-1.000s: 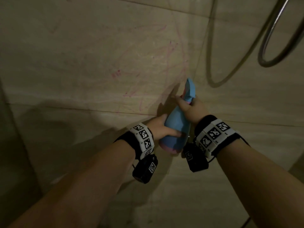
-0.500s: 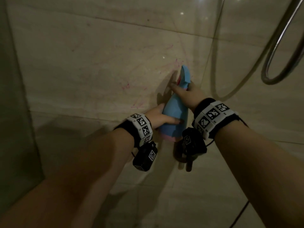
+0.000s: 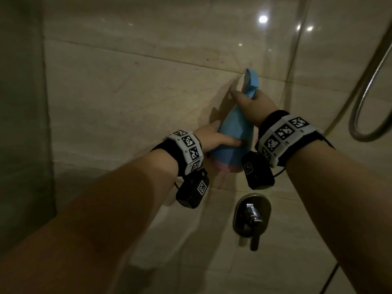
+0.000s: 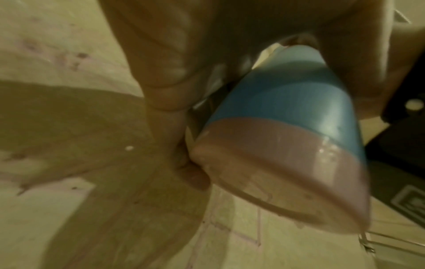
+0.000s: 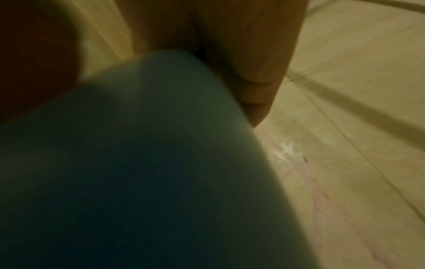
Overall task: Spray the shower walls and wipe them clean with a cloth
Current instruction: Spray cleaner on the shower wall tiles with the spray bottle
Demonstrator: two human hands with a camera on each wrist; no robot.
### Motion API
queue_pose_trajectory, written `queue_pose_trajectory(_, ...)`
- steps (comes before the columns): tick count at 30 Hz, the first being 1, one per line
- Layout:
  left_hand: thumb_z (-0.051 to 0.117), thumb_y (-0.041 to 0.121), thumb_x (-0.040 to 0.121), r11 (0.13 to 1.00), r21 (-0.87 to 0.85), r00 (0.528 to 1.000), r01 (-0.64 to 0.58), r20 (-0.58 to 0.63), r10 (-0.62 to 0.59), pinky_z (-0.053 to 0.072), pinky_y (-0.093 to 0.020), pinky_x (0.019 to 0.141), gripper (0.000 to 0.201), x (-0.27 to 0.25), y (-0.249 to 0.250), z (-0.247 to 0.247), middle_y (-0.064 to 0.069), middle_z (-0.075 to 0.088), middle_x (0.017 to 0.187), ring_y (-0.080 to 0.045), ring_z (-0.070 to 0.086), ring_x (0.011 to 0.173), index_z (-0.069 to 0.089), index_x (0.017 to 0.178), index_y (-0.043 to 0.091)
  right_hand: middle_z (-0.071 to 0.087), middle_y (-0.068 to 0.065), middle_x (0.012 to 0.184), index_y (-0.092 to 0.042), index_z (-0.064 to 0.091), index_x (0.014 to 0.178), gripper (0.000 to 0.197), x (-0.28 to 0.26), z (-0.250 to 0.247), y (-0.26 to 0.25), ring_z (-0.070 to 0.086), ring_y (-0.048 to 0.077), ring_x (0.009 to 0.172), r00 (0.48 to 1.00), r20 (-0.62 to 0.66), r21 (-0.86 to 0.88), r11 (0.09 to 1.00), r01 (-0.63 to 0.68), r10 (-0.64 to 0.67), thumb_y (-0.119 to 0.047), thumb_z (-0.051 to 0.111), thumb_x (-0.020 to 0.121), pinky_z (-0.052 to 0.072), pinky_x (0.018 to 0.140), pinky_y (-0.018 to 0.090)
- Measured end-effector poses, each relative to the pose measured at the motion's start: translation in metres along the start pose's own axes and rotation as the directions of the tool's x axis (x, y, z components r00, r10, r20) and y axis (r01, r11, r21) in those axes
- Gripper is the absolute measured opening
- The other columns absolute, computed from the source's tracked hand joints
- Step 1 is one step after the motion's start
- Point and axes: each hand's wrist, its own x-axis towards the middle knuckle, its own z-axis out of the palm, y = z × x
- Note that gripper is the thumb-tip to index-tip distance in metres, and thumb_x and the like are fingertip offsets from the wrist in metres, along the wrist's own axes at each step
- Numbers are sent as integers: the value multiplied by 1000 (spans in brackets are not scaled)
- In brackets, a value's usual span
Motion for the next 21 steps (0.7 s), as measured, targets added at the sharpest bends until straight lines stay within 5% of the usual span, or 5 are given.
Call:
queue_pose_trajectory(3, 81, 26, 61, 999, -36, 1000, 3, 11, -3, 47, -41, 98, 82, -2, 0, 0, -13, 61, 127, -28, 59, 115, 46, 134, 9, 57, 15, 122, -2, 50, 124, 43, 1, 2, -3, 51, 24, 94, 1000, 13, -14, 1000, -14, 14, -34, 48, 95, 38, 79, 29)
queue_pose_trajectory(8, 78, 35, 53, 999, -35, 1000, 2, -25, -3, 47, -45, 100, 90, -9, -4, -3, -7, 62, 127, -26, 59, 114, 46, 135, 16, 41, 0, 104, -8, 36, 137, 54, -1, 6, -3, 40, 11, 90, 997, 51, 13, 999, -51, 50, -40, 49, 94, 33, 74, 19)
queue_pose_trajectory(14, 82, 41, 45, 997, -59, 993, 39, -113, -46, 48, -46, 98, 104, -31, -14, -28, -9, 60, 128, -29, 59, 115, 41, 137, 14, 49, 5, 121, -9, 32, 140, 60, -4, 34, -26, 41, 13, 92, 993, 121, 11, 1000, 10, -12, -44, 49, 93, 34, 77, 23)
queue_pose_trajectory(17, 80, 29, 61, 998, -28, 987, 58, -149, -61, 49, -41, 93, 90, -53, -14, -50, -10, 58, 129, -27, 58, 114, 38, 138, 11, 42, 2, 108, -9, 32, 140, 59, -6, 56, -42, 41, 13, 92, 983, 178, 38, 998, 43, -49, -43, 48, 94, 34, 77, 23)
queue_pose_trajectory(21, 68, 16, 82, 995, 4, 980, 99, -175, -97, 52, -23, 69, 54, -75, -22, -80, -4, 62, 113, -13, 62, 88, 46, 131, 12, 50, 5, 114, -7, 37, 136, 55, -7, 83, -60, 45, 15, 91, 967, 235, 53, 994, 93, -103, -42, 48, 94, 34, 75, 23)
